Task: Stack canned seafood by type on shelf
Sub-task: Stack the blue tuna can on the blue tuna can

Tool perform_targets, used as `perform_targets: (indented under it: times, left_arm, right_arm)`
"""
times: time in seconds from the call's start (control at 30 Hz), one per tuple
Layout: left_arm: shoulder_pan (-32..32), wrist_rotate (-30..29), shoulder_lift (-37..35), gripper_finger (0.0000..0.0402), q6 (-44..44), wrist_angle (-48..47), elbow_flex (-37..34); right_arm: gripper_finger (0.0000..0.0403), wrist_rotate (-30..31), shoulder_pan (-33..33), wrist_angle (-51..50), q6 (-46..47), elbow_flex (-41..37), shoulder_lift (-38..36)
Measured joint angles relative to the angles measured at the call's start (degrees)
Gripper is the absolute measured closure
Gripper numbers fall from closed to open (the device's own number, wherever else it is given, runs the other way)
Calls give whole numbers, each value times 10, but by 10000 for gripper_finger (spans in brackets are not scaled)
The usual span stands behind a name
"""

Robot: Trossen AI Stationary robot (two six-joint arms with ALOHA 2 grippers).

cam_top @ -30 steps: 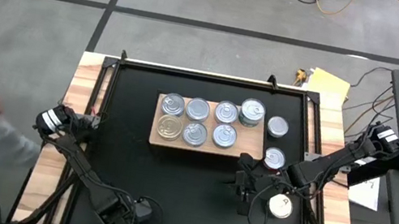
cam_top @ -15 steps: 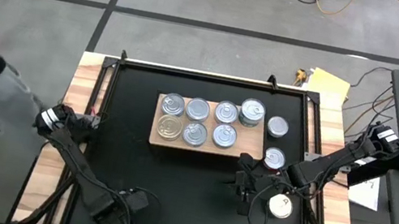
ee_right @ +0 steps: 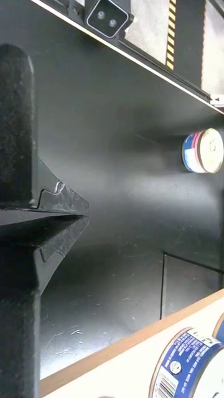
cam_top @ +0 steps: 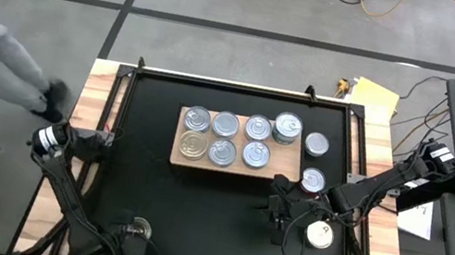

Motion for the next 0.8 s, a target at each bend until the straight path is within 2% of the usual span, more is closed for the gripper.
perform_targets:
  times: [0.43, 0.8]
  left_arm:
    - [-14, -4, 0, 401, -49, 51, -45]
    - [-51, -77, -1, 401, -113, 76, -72]
  right_arm:
    - [394, 3, 0, 15, -5, 0, 14]
    - [394, 4, 0, 15, -5, 0, 16]
